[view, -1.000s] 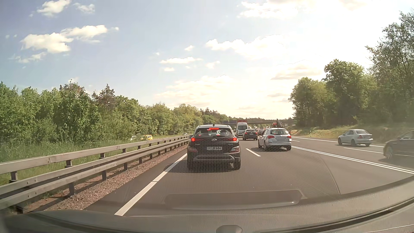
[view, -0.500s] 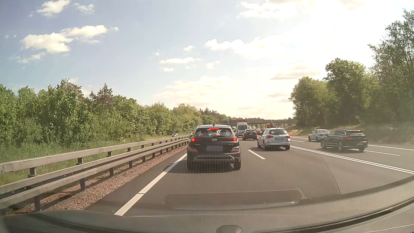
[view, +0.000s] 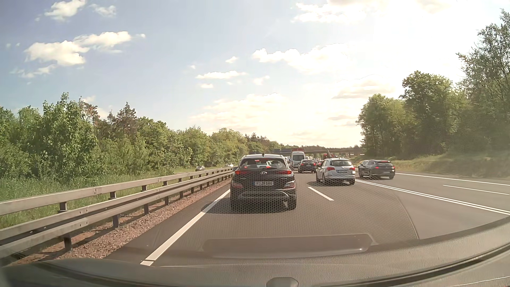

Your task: Follow the waypoints while adhering to traffic rules and regulations

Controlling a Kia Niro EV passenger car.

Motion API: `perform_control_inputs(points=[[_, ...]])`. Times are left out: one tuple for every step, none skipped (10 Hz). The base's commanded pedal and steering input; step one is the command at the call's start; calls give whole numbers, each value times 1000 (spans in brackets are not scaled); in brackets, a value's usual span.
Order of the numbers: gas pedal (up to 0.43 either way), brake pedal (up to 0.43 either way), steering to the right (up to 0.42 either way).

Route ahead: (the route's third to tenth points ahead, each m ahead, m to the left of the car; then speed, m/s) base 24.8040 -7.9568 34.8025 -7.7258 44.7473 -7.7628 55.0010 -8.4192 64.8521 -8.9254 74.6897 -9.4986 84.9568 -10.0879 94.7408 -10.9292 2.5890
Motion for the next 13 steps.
perform_control_inputs(points=[[0, 0, 8], [0, 0, 10], [0, 0, 11], [0, 0, 12], [0, 0, 12], [0, 0, 12], [0, 0, 12], [0, 0, 12], [0, 0, 12], [0, 0, 12], [0, 0, 12], [0, 0, 12], [0, 0, 12]])
